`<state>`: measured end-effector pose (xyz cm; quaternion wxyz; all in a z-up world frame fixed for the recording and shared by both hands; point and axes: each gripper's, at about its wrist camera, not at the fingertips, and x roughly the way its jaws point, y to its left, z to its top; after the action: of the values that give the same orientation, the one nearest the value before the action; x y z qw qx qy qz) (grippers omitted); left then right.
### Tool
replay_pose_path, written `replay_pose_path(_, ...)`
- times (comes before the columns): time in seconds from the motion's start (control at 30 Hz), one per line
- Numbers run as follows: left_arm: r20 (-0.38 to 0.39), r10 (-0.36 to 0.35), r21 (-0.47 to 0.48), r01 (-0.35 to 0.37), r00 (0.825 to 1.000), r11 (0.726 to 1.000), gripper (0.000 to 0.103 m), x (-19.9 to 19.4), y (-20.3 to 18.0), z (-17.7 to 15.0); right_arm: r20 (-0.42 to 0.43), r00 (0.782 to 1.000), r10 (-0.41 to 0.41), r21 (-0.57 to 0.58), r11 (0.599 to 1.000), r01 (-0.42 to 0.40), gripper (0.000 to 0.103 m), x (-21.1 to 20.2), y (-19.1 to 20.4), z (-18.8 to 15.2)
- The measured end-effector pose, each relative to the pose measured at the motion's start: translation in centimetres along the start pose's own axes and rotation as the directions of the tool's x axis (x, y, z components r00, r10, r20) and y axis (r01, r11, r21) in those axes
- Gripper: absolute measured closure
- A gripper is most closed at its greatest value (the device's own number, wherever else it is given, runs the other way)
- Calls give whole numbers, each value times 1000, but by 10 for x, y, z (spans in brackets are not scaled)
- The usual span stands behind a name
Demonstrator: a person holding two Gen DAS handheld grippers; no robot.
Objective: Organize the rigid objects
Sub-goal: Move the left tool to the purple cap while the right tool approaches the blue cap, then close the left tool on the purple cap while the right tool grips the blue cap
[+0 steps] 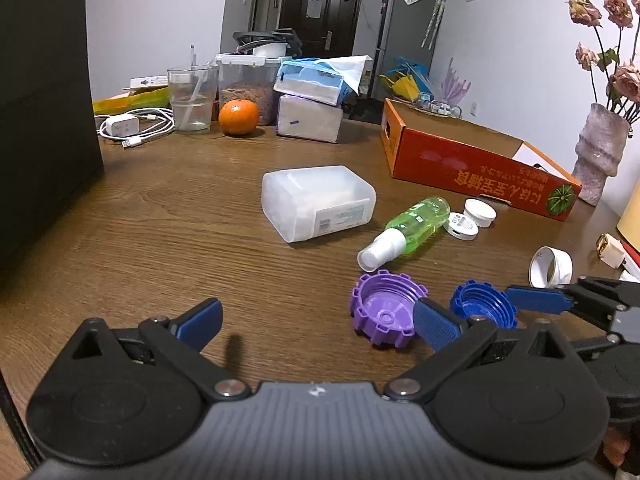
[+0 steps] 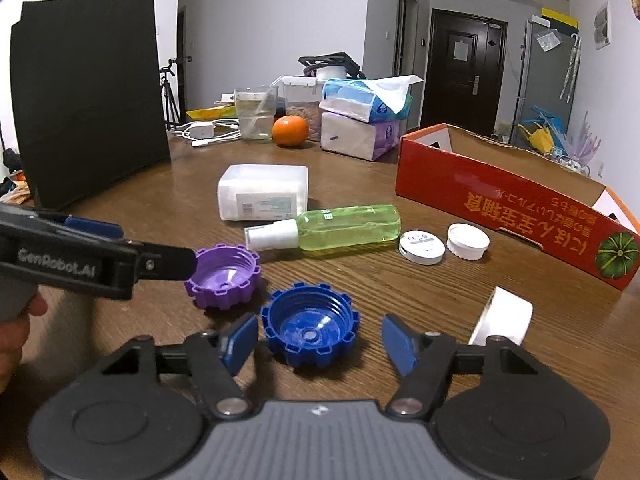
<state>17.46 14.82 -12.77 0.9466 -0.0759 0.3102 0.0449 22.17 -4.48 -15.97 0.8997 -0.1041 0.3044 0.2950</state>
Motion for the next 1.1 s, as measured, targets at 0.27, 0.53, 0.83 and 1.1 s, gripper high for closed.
replay_pose_path(0.27, -1, 0, 0, 0, 1000, 1000, 0, 2, -4, -1, 0, 998, 57, 57, 997, -57, 50, 1, -10, 0)
replay_pose_path(0.53, 9, -8, 22, 8, 1000, 1000, 0, 4, -23, -3, 63, 998, -1, 72, 997, -3, 50, -16, -18, -1)
replay_pose_path(0.83, -11, 38, 42, -38, 999, 998, 0, 22, -46, -2, 121, 992, -37, 122, 992, 22, 50, -41, -43, -4)
replay_pose_path(1.1, -37, 73, 45, -72, 997, 996, 0, 35, -60, -1, 138, 988, -62, 149, 988, 41, 50, -53, -62, -9)
